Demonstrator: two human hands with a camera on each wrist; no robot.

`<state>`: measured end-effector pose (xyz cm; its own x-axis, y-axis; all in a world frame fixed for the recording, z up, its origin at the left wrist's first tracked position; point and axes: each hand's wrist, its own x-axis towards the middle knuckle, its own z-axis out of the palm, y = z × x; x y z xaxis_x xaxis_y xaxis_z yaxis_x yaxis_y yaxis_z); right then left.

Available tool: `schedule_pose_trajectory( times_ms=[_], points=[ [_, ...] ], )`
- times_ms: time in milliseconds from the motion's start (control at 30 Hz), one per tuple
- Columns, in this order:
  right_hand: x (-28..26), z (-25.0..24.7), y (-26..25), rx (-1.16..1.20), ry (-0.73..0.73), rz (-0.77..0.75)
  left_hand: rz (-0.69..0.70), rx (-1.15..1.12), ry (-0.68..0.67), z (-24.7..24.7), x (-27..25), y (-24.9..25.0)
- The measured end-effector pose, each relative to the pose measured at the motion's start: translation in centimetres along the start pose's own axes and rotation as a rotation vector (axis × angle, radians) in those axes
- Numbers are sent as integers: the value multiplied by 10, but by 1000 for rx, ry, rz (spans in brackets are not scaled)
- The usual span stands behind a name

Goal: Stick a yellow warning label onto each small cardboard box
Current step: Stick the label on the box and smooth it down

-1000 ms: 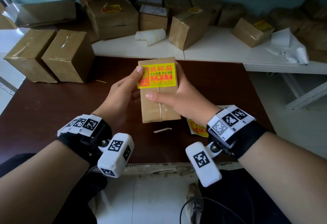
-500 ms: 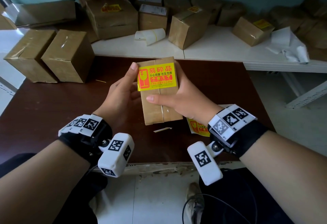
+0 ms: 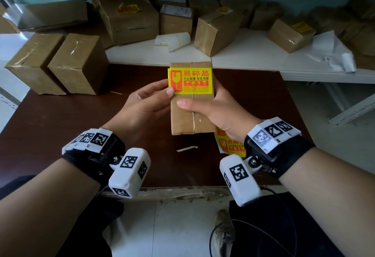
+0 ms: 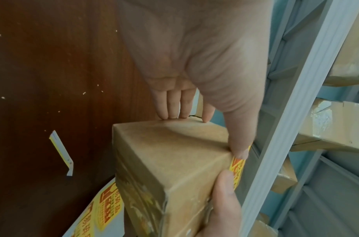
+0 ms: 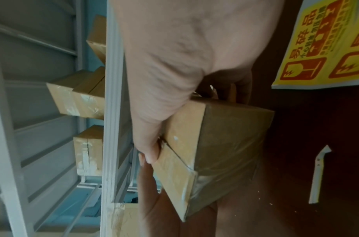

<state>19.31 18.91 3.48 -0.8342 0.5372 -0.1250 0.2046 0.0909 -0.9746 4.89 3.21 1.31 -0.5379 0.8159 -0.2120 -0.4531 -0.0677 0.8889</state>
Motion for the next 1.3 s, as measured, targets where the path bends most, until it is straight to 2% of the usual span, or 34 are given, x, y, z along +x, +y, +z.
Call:
schedule_pose_trajectory(
  times_ms=[133,267,367,467,567,667,767,900,1100,1300],
  points=[
    [1,4,4,-92,-36,-33,-20,2,47,-1,6,-9],
    [2,13,9,-209,-77,-13,-74,-2,-4,0,9,-13],
    [-2,12,5,-230,-57,-5,20,48,74,-1,10,-18],
    [-4,7,-4,-235,-74,-20,53,62,115,-1,9,-21],
    [-2,7,-9,-175,-30,-25,96,76,87,-1,9,-23],
    [0,12,-3,-185,32,-26,177,210,61,5,7,-31],
    [-2,14,4,-295,67,0,221,290,36,7,5,-38],
    [-7,8,2,-423,43,9,233,374,-14,4,7,-36],
    [3,11,3,-325,136,29,213,376,67,1,13,-37],
    [-6,14,-3,-305,56,23,211,481,-2,4,7,-36]
  ],
)
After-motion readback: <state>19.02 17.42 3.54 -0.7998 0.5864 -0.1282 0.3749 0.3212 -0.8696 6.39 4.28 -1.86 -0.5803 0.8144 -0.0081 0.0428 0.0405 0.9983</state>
